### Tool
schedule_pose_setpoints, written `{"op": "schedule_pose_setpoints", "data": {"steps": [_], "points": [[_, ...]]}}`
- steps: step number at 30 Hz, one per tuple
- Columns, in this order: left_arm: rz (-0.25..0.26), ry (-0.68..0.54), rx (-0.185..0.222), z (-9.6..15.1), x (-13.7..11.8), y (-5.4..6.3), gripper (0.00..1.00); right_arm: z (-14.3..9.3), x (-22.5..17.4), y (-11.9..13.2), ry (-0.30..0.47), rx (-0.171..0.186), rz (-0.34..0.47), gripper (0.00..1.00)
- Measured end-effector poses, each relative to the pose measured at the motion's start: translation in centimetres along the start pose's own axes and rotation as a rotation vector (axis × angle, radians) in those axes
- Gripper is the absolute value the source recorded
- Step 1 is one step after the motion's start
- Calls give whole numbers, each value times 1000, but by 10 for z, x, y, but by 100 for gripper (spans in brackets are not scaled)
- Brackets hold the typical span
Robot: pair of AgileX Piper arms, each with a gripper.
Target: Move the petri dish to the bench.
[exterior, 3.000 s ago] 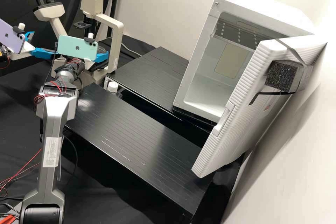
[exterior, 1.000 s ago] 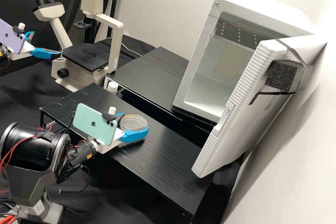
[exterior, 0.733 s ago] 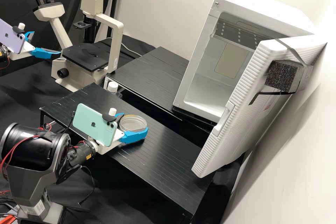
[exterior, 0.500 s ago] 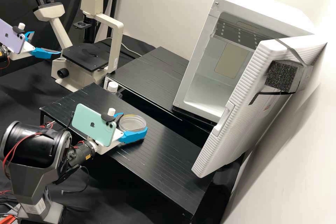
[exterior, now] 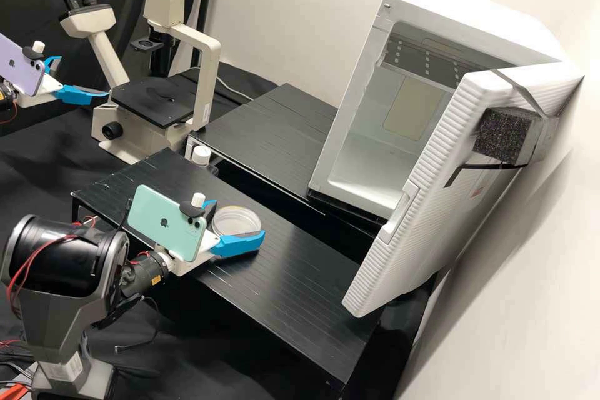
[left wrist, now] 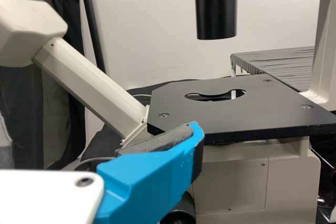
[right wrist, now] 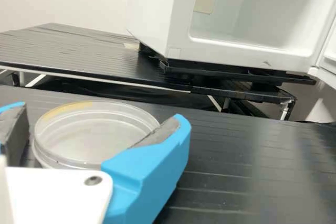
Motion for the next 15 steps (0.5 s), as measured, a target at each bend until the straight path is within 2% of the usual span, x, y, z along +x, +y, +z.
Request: {"op": "schedule_pose_setpoints", "data": {"steps": [4,7,9,15], "points": [[0,0,0,0,0,0,100,-1,-5,3,19,11,-1,100],[0,0,0,0,0,0,100,-3,-13,9,54,39,12,100],[0,0,0,0,0,0,100,-6,-17,16,81,72,39,100],[0,0,0,0,0,0,100,-13,-33,42,147,134,152,100]]}}
